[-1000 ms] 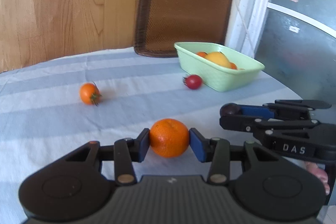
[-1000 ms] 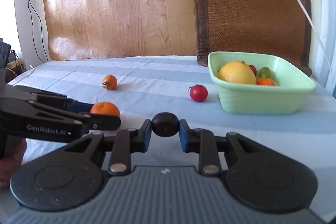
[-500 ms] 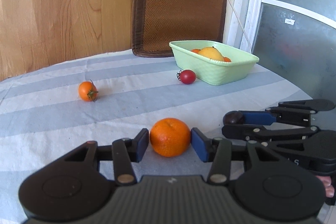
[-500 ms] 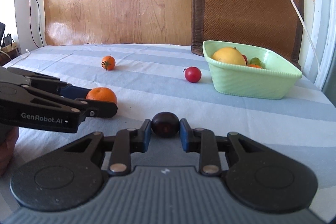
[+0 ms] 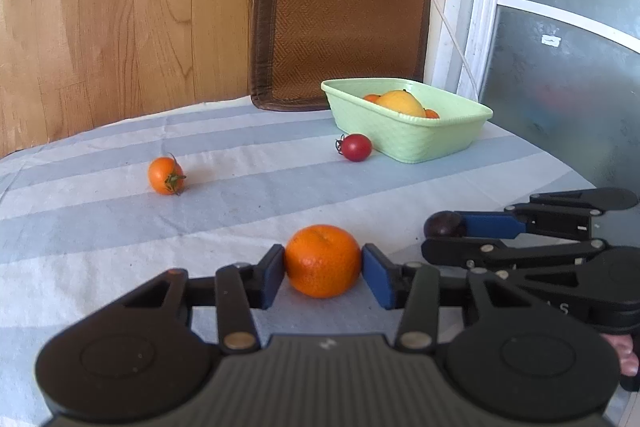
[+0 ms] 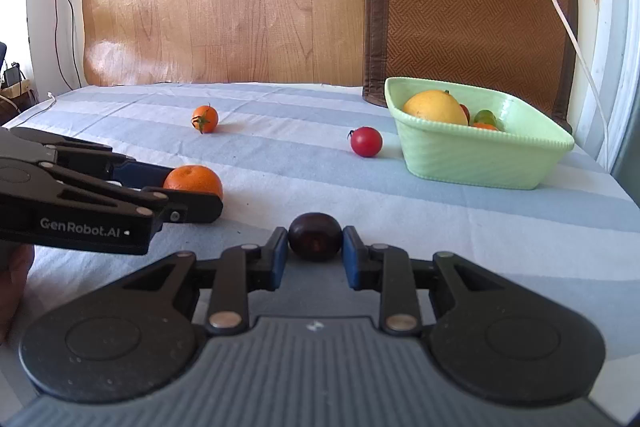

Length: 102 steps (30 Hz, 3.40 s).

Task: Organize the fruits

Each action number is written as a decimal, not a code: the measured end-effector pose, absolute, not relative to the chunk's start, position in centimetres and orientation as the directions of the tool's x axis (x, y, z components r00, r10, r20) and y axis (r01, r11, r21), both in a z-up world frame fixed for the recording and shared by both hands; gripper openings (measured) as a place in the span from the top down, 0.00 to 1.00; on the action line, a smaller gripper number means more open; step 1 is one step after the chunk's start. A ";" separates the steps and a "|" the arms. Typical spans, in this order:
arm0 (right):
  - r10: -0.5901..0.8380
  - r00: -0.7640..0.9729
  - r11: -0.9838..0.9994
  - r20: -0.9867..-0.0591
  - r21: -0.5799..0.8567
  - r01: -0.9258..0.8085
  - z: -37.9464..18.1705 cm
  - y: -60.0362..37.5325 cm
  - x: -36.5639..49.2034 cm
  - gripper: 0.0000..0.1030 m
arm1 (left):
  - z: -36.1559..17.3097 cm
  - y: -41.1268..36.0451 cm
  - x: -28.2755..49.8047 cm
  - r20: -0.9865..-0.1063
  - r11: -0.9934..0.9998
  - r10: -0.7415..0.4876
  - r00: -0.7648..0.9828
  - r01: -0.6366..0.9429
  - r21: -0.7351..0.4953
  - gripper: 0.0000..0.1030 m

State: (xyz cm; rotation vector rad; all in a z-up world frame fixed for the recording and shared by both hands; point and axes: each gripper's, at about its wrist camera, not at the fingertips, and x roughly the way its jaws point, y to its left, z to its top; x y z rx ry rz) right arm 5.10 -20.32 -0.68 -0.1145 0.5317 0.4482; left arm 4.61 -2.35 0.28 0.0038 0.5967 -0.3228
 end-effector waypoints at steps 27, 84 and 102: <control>0.293 0.906 0.956 -0.305 0.088 -0.280 3.1 -29.2 12.8 0.70 | 6.5 -9.8 18.2 -0.500 0.904 -0.424 0.755 0.390 -0.177 0.59; 0.088 0.543 0.180 -0.835 -0.523 -0.833 2.5 -11.0 18.1 0.70 | -0.2 4.3 15.3 -0.574 0.984 -0.173 0.800 0.116 -0.134 0.41; 0.477 0.420 0.459 -0.772 -0.188 -0.868 5.4 -14.5 14.3 0.72 | -0.6 5.4 15.5 -0.579 0.968 -0.222 0.784 0.107 -0.225 0.70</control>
